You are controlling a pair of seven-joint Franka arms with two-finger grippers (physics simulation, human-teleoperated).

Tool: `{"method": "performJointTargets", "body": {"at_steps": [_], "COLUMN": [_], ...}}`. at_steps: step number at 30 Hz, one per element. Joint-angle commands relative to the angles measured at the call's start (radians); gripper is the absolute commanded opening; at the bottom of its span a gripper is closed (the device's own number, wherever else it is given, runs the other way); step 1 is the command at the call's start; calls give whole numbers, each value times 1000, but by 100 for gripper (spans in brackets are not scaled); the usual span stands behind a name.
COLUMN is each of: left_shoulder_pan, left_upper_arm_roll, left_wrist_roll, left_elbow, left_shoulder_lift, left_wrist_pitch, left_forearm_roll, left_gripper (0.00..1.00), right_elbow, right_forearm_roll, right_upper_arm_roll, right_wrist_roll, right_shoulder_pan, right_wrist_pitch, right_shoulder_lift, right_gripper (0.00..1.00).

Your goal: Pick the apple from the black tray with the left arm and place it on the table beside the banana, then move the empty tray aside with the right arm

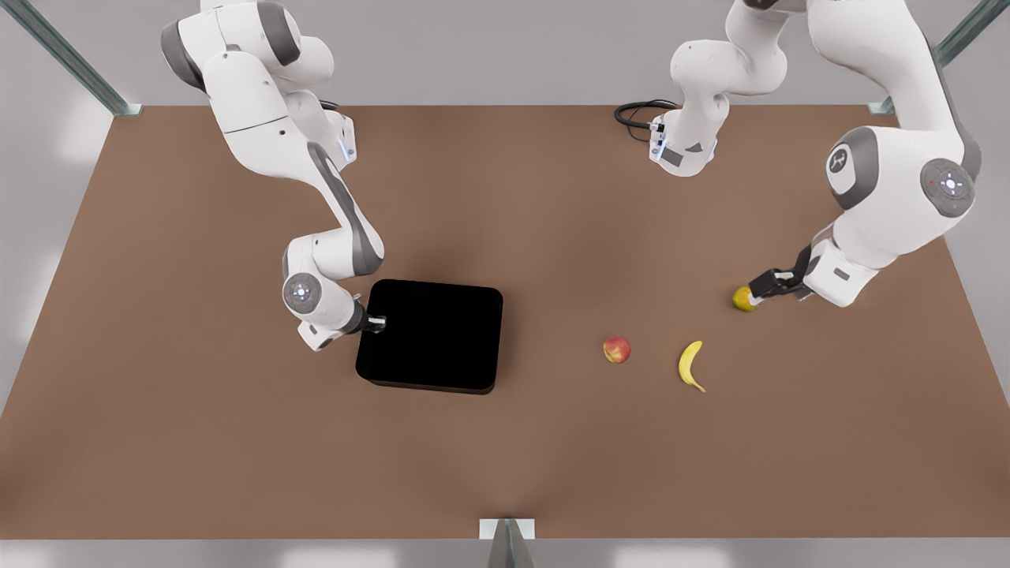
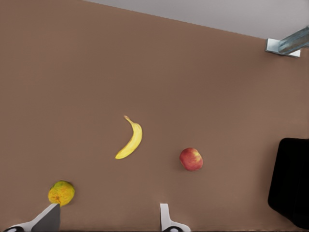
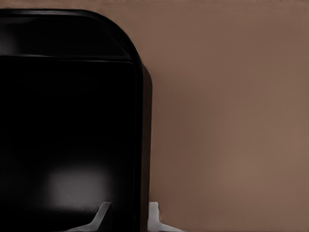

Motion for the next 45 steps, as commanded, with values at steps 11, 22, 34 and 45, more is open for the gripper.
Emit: {"method": "performJointTargets", "body": {"at_steps": [11,22,34,45], "left_shoulder_pan": [11,9,2,3], "left_upper_arm_roll": [0,-4,-9,-15], "left_wrist_roll": [249,249,244,246], "left_elbow": [3,11,38,87], "left_shoulder_lift": [38,40,57,78], "left_wrist_pitch": [-92,-90,-90,-90], "left_forearm_roll": [-83,-76,-47,-3], "left_gripper": [100,100,100,100], "right_elbow": [2,11,31,140], "right_forearm_roll": [-9,-40,-126,-92], "right_upper_arm_roll": [0,-81,-454,-457], "right_wrist_roll": [-111,-248,-785,-1006], "right_shoulder_pan": [-1,-5,-8,-217], "right_wrist_pitch": [9,-242,-383,-288], "right_shoulder_lift": [-5,-188,-254,-5], "right_gripper": [18,15,15,15]}}
